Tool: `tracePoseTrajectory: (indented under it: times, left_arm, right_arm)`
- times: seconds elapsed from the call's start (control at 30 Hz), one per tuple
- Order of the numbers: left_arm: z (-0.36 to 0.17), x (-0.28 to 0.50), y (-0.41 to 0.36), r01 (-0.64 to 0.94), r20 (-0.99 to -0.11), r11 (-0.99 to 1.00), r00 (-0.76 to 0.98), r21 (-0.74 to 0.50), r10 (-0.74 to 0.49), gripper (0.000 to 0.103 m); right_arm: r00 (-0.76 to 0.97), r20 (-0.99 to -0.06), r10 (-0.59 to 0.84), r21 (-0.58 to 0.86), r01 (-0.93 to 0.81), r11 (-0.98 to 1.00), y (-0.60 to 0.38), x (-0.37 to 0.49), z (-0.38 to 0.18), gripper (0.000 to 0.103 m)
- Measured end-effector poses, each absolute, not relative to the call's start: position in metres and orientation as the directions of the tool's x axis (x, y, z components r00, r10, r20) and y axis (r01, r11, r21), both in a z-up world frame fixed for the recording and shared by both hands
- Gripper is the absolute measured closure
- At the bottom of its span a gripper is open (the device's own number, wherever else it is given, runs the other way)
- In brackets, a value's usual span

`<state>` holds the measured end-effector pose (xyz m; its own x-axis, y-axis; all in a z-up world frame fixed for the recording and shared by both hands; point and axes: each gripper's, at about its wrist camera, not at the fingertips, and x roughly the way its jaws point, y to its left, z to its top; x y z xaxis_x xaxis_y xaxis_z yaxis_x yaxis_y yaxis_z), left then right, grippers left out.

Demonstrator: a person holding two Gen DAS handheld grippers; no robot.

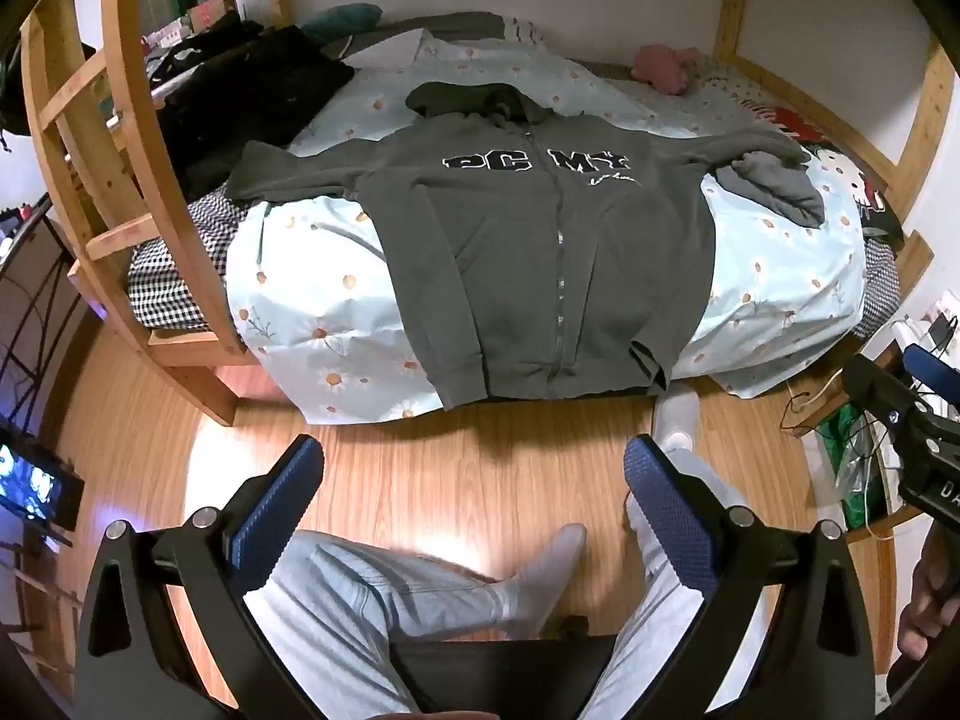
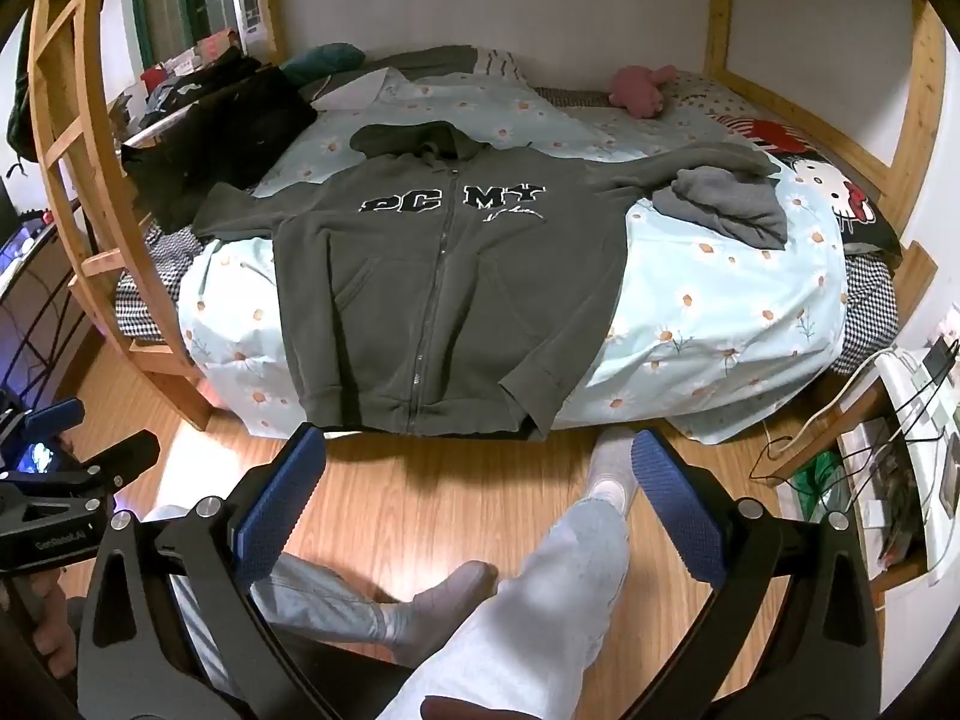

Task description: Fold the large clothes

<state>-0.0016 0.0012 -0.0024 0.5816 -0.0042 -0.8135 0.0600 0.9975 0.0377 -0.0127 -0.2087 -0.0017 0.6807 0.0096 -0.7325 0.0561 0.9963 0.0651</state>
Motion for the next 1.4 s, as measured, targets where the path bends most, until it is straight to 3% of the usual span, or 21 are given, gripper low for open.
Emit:
tracePoseTrajectory:
  times: [1.4]
  left_arm:
    - [-0.0092,-0.0036,-0.0017,0.069,-0.822,0.996,0.57,0.047,-0.001,0.004]
  right_arm:
    - [0.675,-0.738,0.005,0.059,0.058,0.997,-0.2072,-0.0101,-0.0043,0.002]
